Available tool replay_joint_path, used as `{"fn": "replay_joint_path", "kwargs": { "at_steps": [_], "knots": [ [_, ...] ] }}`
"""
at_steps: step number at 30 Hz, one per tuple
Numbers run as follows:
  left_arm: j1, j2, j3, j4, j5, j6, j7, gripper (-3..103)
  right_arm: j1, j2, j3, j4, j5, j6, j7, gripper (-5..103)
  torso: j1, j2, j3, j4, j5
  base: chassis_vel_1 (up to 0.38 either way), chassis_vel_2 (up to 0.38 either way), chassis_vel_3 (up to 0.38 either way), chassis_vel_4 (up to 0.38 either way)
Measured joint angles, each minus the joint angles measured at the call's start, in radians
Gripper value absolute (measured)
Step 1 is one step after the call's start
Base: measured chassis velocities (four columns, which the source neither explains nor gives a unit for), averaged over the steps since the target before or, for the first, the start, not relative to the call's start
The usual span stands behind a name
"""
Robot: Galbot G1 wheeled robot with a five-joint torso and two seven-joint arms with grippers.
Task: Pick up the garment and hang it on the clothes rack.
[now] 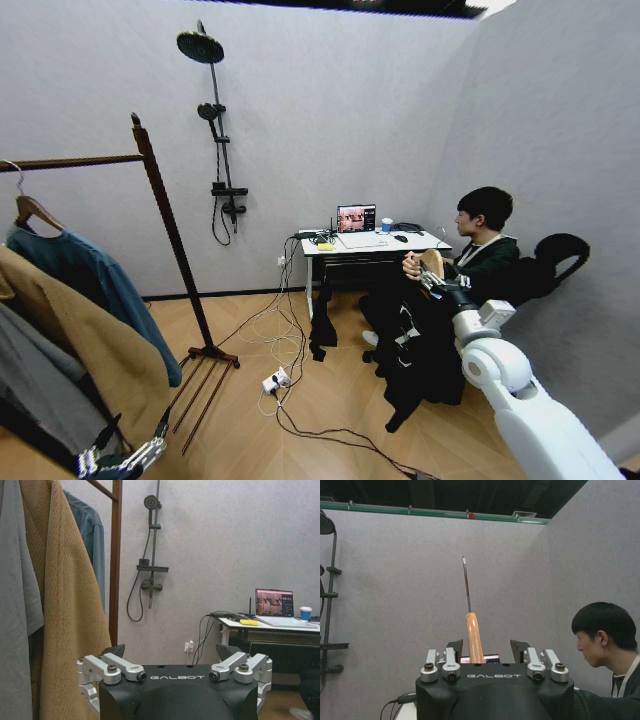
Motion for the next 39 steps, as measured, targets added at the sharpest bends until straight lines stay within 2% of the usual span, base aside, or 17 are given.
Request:
{"fn": "replay_joint_path", "kwargs": {
  "at_steps": [2,3,4,6,7,8,10,11,12,24,27,29,39],
  "knots": [
    [0.0,0.0,0.0,0.0,0.0,0.0,0.0,100,-0.006,0.01,0.001,-0.001,-0.017,0.026,0.0,47,0.0,0.0,0.0,0.0002,-0.0001,0.0,0.0,0.0,0.0],
    [0.0,0.0,0.0,0.0,0.0,0.0,0.0,100,-0.006,0.01,0.001,-0.001,-0.017,0.026,0.0,47,0.0,0.0,0.0,0.0002,-0.0001,0.0,0.0,0.0,0.0],
    [0.0,0.0,0.0,0.0,0.0,0.0,0.0,100,-0.014,0.013,0.004,0.0,-0.025,0.037,-0.001,41,0.0,0.0,0.0,0.0001,0.0001,0.0,0.0,0.0,0.0],
    [0.0,0.0,0.0,0.0,0.0,0.0,0.0,100,-0.02,0.014,0.008,0.0,-0.029,0.044,-0.002,41,0.0,0.0,0.0,0.0001,0.0,0.0,0.0,0.0,0.0],
    [0.0,0.0,0.0,0.0,0.0,0.0,0.0,100,-0.028,0.014,0.016,0.001,-0.03,0.055,-0.004,31,0.0,0.0,0.0,0.0,0.0,0.0,0.0,0.0,0.0],
    [0.0,0.0,0.0,0.0,0.0,0.0,0.0,100,-0.028,0.014,0.016,0.001,-0.03,0.055,-0.004,31,0.0,0.0,0.0,0.0,0.0,0.0,0.0,0.0,0.0],
    [0.0,0.0,0.0,0.0,0.0,0.0,0.0,100,-0.033,0.014,0.022,0.001,-0.029,0.066,-0.008,20,0.0,0.0,0.0,0.0,0.0,0.0,0.0,0.0,0.0],
    [0.0,0.0,0.0,0.0,0.0,0.0,0.0,100,-0.033,0.014,0.022,0.001,-0.029,0.066,-0.008,20,0.0,0.0,0.0,0.0,0.0,0.0,0.0,0.0,0.0],
    [0.0,0.0,0.0,0.0,0.0,0.0,0.0,100,-0.035,0.014,0.023,0.003,-0.029,0.07,-0.009,16,0.0,0.0,0.0,0.0002,0.0,0.0,0.0,0.0,0.0],
    [0.0,0.0,0.0,0.0,0.0,0.0,0.0,100,-0.044,0.002,0.039,0.011,-0.052,0.122,-0.008,15,0.0,0.0,0.0,0.0,0.0001,0.0,0.0,0.0,0.0],
    [0.0,0.0,0.0,0.0,0.0,0.0,0.0,100,-0.049,0.001,0.042,0.014,-0.053,0.124,-0.008,15,0.0,0.0,0.0,0.0,0.0,0.0,0.0,0.0,0.0],
    [0.0,0.0,0.0,0.0,0.0,0.0,0.0,100,-0.054,0.0,0.048,0.018,-0.056,0.128,-0.006,10,0.0,0.0,0.0,0.0,0.0,0.0,0.0,0.0,0.0],
    [0.0,0.0,0.0,0.0,0.0,0.0,0.0,100,-0.07,0.003,0.057,0.025,-0.065,0.135,-0.019,10,0.0,0.0,0.0,0.0,0.0,0.0,0.0,0.0,0.0]
  ]
}}
